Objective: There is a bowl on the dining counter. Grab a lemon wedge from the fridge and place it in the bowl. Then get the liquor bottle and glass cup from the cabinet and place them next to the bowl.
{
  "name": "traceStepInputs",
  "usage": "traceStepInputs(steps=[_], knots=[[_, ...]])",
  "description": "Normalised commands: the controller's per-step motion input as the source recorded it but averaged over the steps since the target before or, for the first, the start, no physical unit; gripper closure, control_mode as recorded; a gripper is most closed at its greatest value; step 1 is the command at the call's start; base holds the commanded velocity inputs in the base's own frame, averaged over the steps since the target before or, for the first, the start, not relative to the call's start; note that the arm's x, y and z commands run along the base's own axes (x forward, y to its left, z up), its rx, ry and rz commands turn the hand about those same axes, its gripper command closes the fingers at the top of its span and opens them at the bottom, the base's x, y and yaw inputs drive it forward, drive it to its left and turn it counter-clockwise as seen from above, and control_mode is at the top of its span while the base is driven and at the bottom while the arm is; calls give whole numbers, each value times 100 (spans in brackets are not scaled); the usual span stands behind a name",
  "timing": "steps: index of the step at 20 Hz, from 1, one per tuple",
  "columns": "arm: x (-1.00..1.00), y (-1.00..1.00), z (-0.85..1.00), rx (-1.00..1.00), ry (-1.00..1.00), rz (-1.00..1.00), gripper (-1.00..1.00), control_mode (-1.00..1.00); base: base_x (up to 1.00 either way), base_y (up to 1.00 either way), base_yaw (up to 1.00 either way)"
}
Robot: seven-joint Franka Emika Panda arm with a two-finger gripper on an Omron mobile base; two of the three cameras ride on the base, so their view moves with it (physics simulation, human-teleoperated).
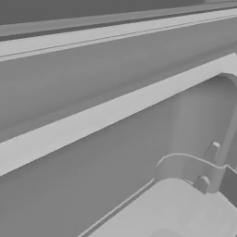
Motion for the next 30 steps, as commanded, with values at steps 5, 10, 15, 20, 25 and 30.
traceStepInputs(steps=[5,10,15,20,25,30], knots=[[0,0,0,0,0,0,-100,100,7,31,58],[0,0,0,0,0,0,-100,100,8,11,25],[0,0,0,0,0,0,-100,100,20,4,0],[0,0,0,0,0,0,-100,100,26,23,0],[4,14,0,0,-4,0,-100,-100,3,13,0],[38,53,53,0,-15,0,-100,-100,0,0,0]])
